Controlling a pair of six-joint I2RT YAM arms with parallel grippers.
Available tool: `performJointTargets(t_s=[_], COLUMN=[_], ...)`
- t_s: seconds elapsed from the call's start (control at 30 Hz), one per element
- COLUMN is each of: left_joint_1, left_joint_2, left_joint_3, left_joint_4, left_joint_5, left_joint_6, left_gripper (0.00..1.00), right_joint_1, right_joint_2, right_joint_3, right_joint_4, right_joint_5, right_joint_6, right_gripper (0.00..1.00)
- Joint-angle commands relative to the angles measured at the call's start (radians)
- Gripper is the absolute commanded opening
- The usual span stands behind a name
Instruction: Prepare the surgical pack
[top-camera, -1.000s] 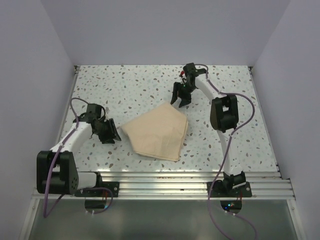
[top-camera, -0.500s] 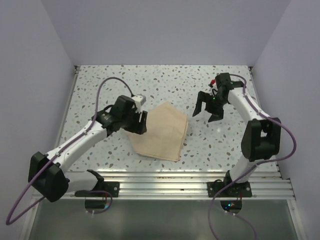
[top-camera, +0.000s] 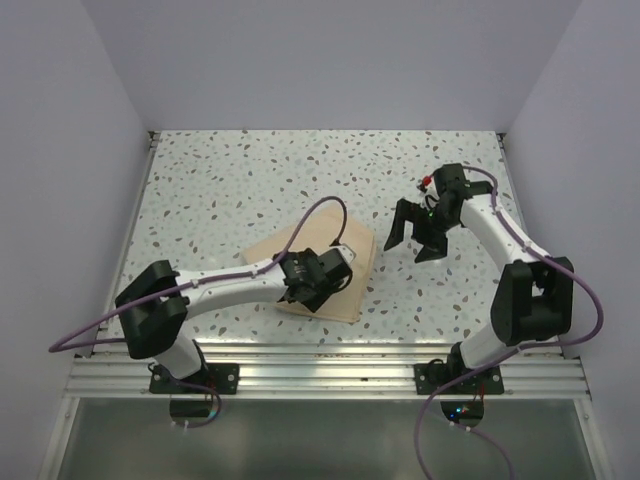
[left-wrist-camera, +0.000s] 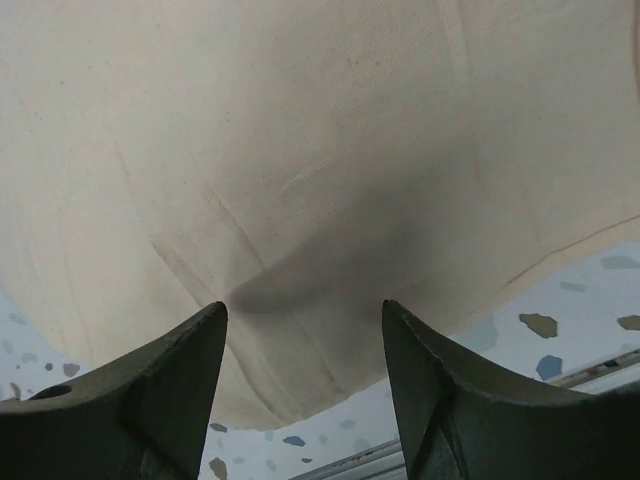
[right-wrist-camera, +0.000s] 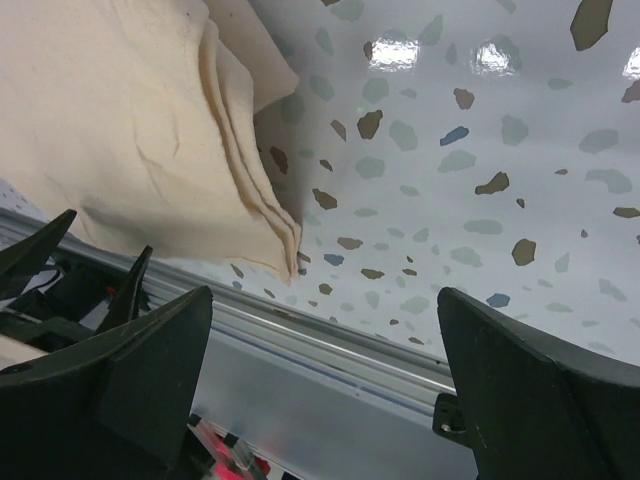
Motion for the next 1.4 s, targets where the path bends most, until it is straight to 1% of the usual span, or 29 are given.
performJointTargets(t_s=[0.0, 0.17, 0.2, 0.3, 0.37, 0.47, 0.57, 0.6, 0.67, 0.7, 0.73, 0.77, 0.8, 0.83, 0.87, 0.9, 0.97, 1.03, 1.07, 1.1, 1.17, 1.23, 1.27, 1.3, 1.37], left_joint_1=[-0.04, -0.058, -0.06, -0.06, -0.06, -0.06, -0.06, -0.06, -0.058, -0.057, -0.058, -0.057, -0.057, -0.058, -0.058, -0.058, -0.058, -0.058, -0.057, -0.057, -0.057, -0.058, -0.057, -0.057, -0.055], left_joint_2=[0.067, 0.118, 0.125, 0.147, 0.159, 0.171, 0.185, 0.19, 0.193, 0.193, 0.191, 0.187, 0.182, 0.176, 0.176, 0.176, 0.173, 0.17, 0.167, 0.164, 0.147, 0.127, 0.121, 0.107, 0.098], left_joint_3=[0.037, 0.047, 0.054, 0.065, 0.079, 0.097, 0.108, 0.109, 0.108, 0.109, 0.112, 0.109, 0.108, 0.106, 0.106, 0.108, 0.108, 0.106, 0.105, 0.102, 0.097, 0.102, 0.103, 0.105, 0.109], left_joint_4=[-0.072, -0.076, -0.081, -0.082, -0.075, -0.07, -0.069, -0.066, -0.061, -0.062, -0.062, -0.059, -0.05, -0.049, -0.049, -0.052, -0.052, -0.05, -0.049, -0.037, -0.024, -0.017, -0.01, -0.009, 0.002], left_joint_5=[-0.226, -0.305, -0.343, -0.397, -0.411, -0.411, -0.412, -0.409, -0.398, -0.394, -0.388, -0.371, -0.363, -0.352, -0.339, -0.329, -0.303, -0.28, -0.265, -0.253, -0.221, -0.213, -0.204, -0.201, -0.194], left_joint_6=[-0.032, -0.041, -0.046, -0.054, -0.055, -0.05, -0.04, -0.034, -0.027, -0.029, -0.027, -0.024, -0.015, -0.011, -0.008, -0.003, 0.002, 0.018, 0.02, 0.028, 0.038, 0.04, 0.042, 0.042, 0.048], left_gripper=[0.67, 0.66, 0.66, 0.63, 0.62, 0.56, 0.45, 0.38, 0.32, 0.25, 0.21, 0.17, 0.11, 0.08, 0.06, 0.01, 0.0, 0.0, 0.0, 0.0, 0.0, 0.0, 0.0, 0.0, 0.0], right_joint_1=[-0.003, -0.002, -0.003, -0.003, -0.002, -0.003, -0.002, -0.003, 0.0, -0.002, -0.002, 0.0, 0.0, -0.002, 0.0, 0.004, 0.01, 0.026, 0.03, 0.043, 0.055, 0.081, 0.105, 0.119, 0.167], right_joint_2=[-0.069, -0.087, -0.092, -0.096, -0.095, -0.098, -0.102, -0.104, -0.107, -0.108, -0.111, -0.116, -0.118, -0.118, -0.122, -0.13, -0.156, -0.17, -0.174, -0.18, -0.194, -0.21, -0.205, -0.191, -0.164], right_joint_3=[-0.027, -0.07, -0.073, -0.09, -0.098, -0.112, -0.119, -0.121, -0.121, -0.127, -0.13, -0.136, -0.155, -0.167, -0.179, -0.205, -0.218, -0.213, -0.21, -0.211, -0.218, -0.236, -0.251, -0.262, -0.293], right_joint_4=[0.045, 0.051, 0.053, 0.056, 0.057, 0.068, 0.073, 0.071, 0.068, 0.068, 0.071, 0.08, 0.088, 0.1, 0.143, 0.169, 0.241, 0.279, 0.322, 0.344, 0.41, 0.469, 0.485, 0.502, 0.577], right_joint_5=[-0.047, -0.045, -0.042, -0.042, -0.045, -0.053, -0.061, -0.064, -0.067, -0.068, -0.085, -0.096, -0.111, -0.133, -0.198, -0.226, -0.248, -0.237, -0.228, -0.223, -0.206, -0.176, -0.165, -0.162, -0.168], right_joint_6=[0.023, 0.025, 0.025, 0.022, 0.02, 0.027, 0.033, 0.034, 0.037, 0.039, 0.043, 0.065, 0.082, 0.103, 0.156, 0.19, 0.285, 0.348, 0.419, 0.456, 0.558, 0.606, 0.641, 0.658, 0.712], right_gripper=[0.99, 0.99, 0.99, 0.99, 0.99, 0.99, 0.99, 0.99, 0.99, 0.99, 0.99, 0.99, 0.99, 0.98, 0.97, 0.96, 0.95, 0.94, 0.93, 0.92, 0.86, 0.79, 0.77, 0.75, 0.68])
